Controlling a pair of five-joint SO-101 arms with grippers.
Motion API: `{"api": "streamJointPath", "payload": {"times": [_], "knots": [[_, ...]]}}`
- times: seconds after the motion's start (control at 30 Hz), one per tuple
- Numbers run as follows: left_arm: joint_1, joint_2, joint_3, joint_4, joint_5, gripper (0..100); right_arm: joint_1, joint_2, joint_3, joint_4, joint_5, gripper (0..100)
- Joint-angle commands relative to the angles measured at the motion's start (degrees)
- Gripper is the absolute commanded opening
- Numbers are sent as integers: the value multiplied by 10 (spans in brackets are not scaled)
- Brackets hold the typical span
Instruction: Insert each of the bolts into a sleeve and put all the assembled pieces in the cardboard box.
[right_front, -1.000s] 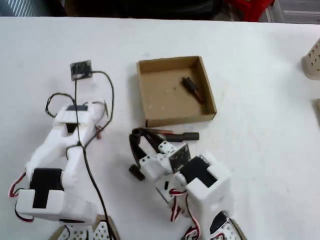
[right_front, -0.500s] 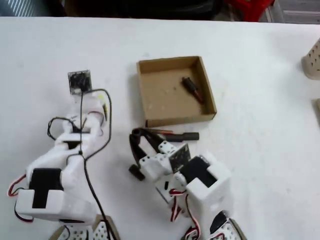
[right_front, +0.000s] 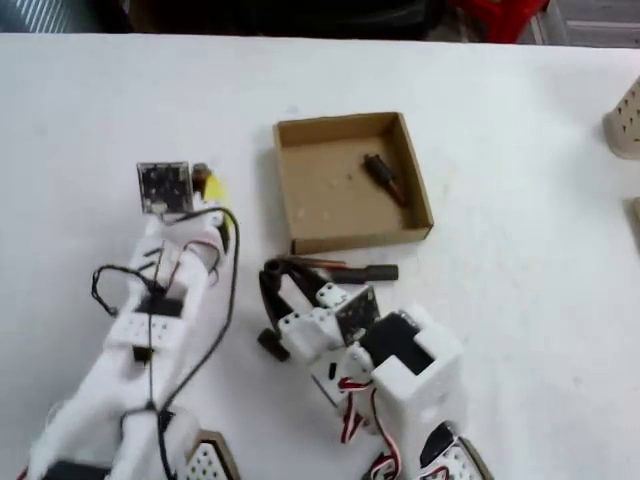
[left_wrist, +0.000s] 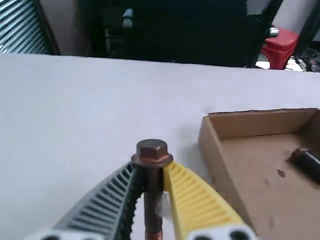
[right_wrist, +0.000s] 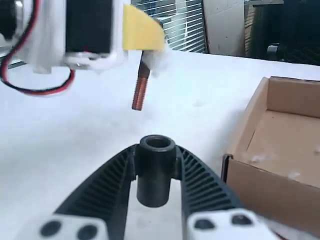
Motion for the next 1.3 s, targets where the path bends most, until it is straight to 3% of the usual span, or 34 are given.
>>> {"api": "streamJointPath", "payload": {"times": [0.0,0.1,0.37,0.53,0.87,1.07,1.27], "knots": [[46,-155,-1,106,-3,22,-6,-12,-12,1,-7,15],[75,-240,24,142,-3,22,-6,-12,-11,1,-7,15],[114,-387,112,138,-3,22,-7,-12,-10,1,-7,15],[125,-447,171,83,-3,21,-7,-12,-10,1,-7,15],[148,-503,195,79,-2,21,-6,-12,-9,1,-7,15],[153,-508,174,172,4,21,-5,-12,-9,1,-7,15],[169,-509,175,151,39,22,-4,-12,-9,1,-7,15]]}}
